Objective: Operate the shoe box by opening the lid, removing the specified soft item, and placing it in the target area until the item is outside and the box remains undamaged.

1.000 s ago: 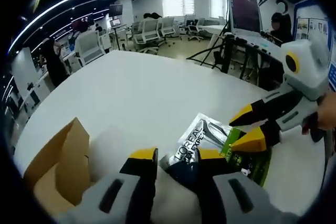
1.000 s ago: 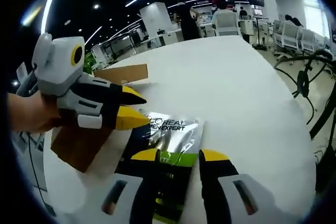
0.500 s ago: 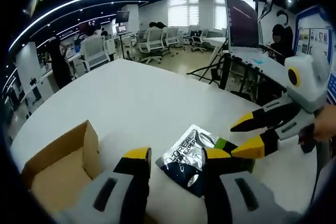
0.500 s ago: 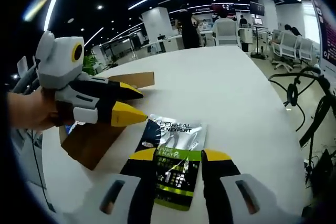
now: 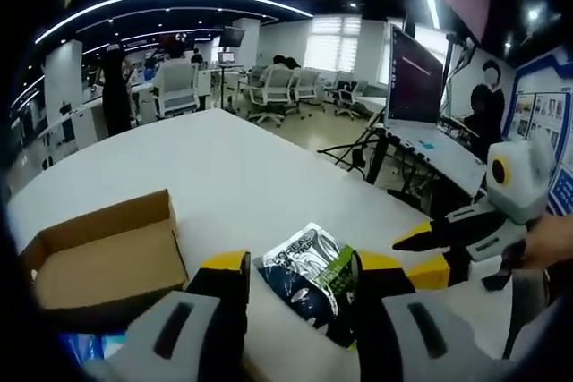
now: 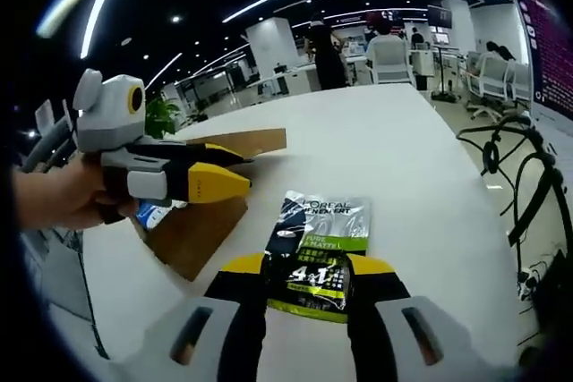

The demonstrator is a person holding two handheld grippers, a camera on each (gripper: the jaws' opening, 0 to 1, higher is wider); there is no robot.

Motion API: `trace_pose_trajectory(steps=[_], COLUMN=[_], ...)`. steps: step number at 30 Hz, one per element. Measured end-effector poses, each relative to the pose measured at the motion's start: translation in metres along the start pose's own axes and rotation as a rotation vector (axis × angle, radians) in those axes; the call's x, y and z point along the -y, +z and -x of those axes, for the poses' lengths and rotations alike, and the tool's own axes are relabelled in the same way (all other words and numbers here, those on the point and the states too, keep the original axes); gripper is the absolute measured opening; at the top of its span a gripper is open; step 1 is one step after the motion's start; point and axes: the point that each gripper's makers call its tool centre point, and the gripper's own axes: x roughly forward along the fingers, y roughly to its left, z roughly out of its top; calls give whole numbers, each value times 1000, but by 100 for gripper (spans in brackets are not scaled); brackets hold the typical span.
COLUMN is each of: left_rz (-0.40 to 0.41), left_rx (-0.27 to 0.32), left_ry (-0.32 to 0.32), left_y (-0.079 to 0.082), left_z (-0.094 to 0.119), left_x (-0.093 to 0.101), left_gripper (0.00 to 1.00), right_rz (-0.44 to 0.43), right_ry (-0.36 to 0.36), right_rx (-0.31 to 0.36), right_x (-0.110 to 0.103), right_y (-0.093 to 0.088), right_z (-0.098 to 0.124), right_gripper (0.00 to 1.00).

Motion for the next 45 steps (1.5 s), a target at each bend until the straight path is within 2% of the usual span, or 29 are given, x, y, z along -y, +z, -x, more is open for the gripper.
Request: trace_pose_trajectory(steps=[8,20,31,35,39,45], left_rz=[59,123,149,173,160,172], left_rx=[51,107,111,113,107,99], left_ry=[7,15,29,27,49,74], left_y=[-4,-8,-18,-15,-13,-20], left_z=[31,66,92,100,106,113], left_x=[3,6,8,7,4,-2], left_gripper=[49,52,53,56,56,56], right_rz=[-9,-9,-10,-13,-13,-4], right_ry=[10,17,9,10,14,23], right_rx=[15,37,58,63,67,66], right_x=[-14,-36,-50,-56,-63,-73], right_y=[2,4,6,7,7,7], right_z=[18,36,54,57,58,60], right_gripper=[31,32,33,33,33,33])
